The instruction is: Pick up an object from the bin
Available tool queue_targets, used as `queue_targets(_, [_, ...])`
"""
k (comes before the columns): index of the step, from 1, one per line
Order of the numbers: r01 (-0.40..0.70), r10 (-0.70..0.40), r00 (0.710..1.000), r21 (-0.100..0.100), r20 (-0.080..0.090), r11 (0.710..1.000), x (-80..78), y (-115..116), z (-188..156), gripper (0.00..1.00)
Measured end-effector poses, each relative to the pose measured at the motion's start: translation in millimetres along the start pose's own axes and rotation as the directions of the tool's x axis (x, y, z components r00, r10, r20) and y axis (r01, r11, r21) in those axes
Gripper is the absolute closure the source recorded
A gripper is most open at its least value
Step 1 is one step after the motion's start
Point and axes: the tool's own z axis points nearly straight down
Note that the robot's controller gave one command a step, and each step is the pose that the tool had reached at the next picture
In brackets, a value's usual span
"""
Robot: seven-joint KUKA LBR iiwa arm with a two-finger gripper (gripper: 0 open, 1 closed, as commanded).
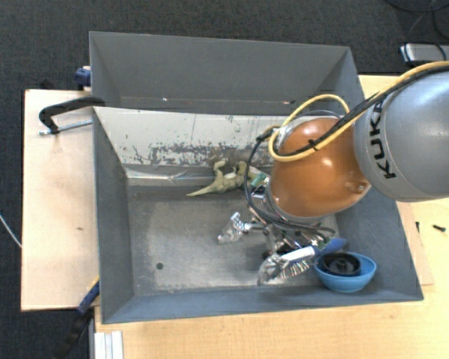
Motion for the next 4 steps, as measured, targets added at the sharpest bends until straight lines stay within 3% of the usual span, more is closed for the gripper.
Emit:
queue_targets(3, [0.042,-0.042,0.999,0.003,0.002,0.999,-0.2,-1.0,-1.9,0.00])
queue_targets(4, [0.107,-0.107,0.994,0.014,-0.008,0.994,9.9,-23.2,3.4,0.00])
